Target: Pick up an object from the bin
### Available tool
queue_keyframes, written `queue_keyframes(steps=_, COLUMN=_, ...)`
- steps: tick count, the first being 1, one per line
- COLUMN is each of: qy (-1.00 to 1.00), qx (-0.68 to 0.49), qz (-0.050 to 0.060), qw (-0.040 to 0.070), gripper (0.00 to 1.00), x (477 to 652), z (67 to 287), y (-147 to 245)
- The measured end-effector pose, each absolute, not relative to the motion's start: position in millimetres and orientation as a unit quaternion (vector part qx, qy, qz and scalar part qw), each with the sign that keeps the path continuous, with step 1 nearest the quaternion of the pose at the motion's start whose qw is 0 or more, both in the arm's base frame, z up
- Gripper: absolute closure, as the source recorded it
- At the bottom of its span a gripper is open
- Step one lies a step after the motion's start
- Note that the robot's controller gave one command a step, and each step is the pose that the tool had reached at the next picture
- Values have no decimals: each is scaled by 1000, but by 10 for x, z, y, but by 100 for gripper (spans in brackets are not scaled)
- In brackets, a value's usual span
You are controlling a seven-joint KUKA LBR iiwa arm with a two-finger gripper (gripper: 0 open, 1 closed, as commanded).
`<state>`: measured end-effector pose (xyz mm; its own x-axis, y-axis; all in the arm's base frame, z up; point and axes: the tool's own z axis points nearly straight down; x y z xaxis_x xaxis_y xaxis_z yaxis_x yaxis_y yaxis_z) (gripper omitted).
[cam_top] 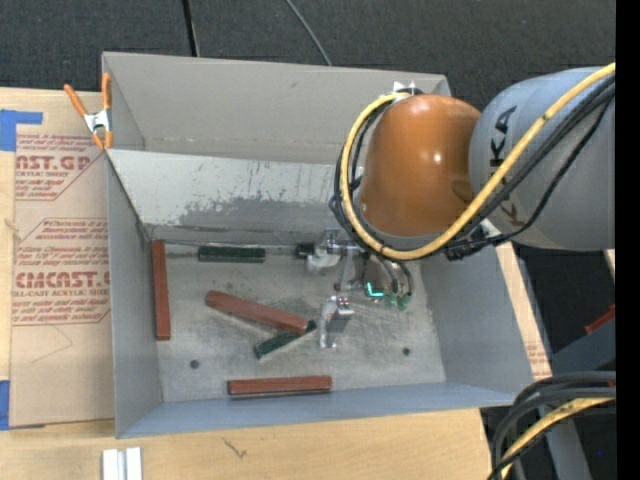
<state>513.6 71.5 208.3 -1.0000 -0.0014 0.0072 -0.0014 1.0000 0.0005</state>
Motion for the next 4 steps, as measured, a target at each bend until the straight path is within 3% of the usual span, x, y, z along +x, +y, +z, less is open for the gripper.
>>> queue_keyframes(steps=1, qy=-1000, qx=0, qz=0, qw=0, gripper=0, x=5154, z=2124, y=712)
queue_keyframes(steps=2, qy=-1000, qx=6, qz=-1, qw=-4, gripper=0, x=5245, z=1580, y=622)
queue_keyframes(steps=3, qy=-999, qx=43, qz=-1, qw=-6, gripper=100, x=5118, z=784, y=554)
queue_keyframes(steps=4, qy=-999, qx=43, qz=-1, qw=-6, gripper=100, x=5118, z=784, y=554)
